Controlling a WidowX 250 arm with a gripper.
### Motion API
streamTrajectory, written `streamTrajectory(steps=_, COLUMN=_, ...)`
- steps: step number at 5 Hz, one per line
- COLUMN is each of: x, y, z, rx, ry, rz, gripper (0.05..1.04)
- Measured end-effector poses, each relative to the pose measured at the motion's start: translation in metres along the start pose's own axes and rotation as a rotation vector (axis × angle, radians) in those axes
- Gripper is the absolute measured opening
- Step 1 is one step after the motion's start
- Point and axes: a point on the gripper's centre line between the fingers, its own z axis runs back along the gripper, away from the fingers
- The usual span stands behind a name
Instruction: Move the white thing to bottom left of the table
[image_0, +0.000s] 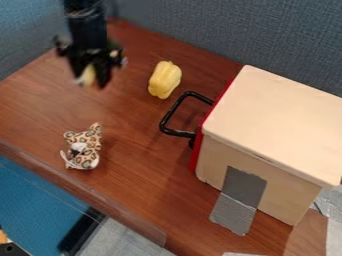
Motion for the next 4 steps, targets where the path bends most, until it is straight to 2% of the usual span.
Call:
streamTrajectory(steps=1, x=-0.043, y=0.013, z=-0.009, rx=-0.004, ry=0.019, rz=-0.017, gripper=0.456)
streamTrajectory(steps=2, x=-0.049, y=0.028, z=-0.014, rx=0.037, ry=0.002, rz=0.002, gripper=0.456)
streamTrajectory(steps=3, x=-0.052, y=0.042, z=-0.024, rx=0.072, ry=0.013, rz=0.028, gripper=0.534)
streamTrajectory(steps=4, x=-0.051, y=0.044, z=-0.032, rx=0.067, ry=0.031, rz=0.034, gripper=0.842)
